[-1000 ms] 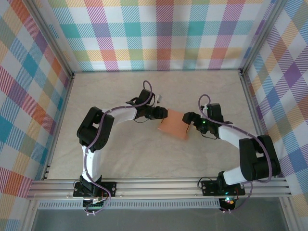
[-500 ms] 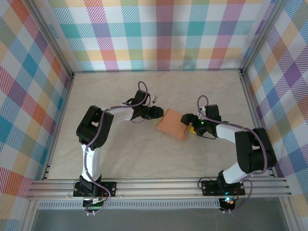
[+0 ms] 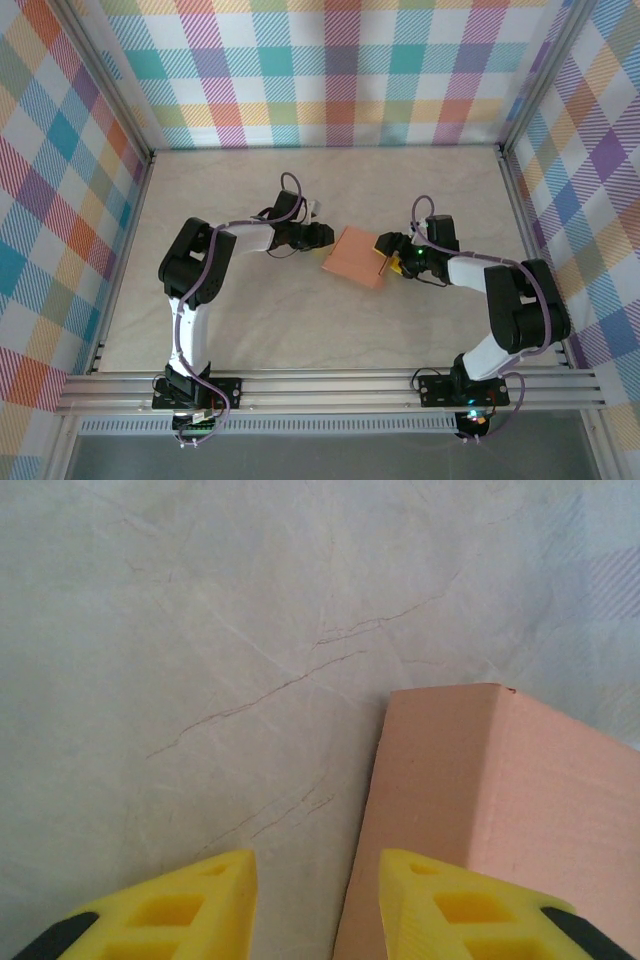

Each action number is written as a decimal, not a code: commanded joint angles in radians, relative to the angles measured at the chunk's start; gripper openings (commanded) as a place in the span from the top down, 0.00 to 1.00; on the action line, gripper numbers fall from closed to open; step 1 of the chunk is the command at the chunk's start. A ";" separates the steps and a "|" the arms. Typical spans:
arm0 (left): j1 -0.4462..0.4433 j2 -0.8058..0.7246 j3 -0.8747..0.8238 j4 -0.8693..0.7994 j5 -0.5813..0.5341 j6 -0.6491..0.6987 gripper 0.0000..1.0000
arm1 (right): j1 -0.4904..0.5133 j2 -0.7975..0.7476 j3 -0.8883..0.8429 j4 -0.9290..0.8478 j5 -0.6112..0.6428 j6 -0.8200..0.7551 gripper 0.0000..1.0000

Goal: Fold the paper box

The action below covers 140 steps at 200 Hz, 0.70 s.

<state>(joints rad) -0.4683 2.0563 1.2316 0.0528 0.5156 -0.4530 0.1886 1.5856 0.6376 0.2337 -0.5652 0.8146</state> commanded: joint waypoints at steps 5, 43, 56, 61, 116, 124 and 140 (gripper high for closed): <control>0.005 0.011 -0.010 -0.007 0.019 -0.001 0.63 | -0.008 0.022 0.022 0.098 -0.082 0.072 0.28; 0.005 0.019 -0.012 -0.004 0.019 0.000 0.63 | -0.008 0.009 0.015 0.124 -0.094 0.087 0.35; 0.005 0.022 -0.013 -0.002 0.017 0.000 0.63 | -0.007 -0.003 0.012 0.125 -0.093 0.087 0.38; 0.005 0.023 -0.012 -0.002 0.016 0.000 0.63 | -0.007 -0.008 0.011 0.125 -0.094 0.087 0.39; 0.005 0.031 -0.010 0.005 0.015 -0.002 0.62 | -0.008 -0.032 0.030 0.116 -0.129 0.107 0.51; 0.003 0.032 -0.014 0.016 0.017 -0.006 0.62 | -0.008 -0.034 0.031 0.116 -0.130 0.111 0.53; 0.001 0.023 -0.034 0.052 0.027 -0.012 0.62 | -0.008 -0.036 0.035 0.111 -0.134 0.113 0.56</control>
<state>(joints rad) -0.4675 2.0598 1.2312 0.0586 0.5171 -0.4561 0.1806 1.5753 0.6430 0.3214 -0.6605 0.9138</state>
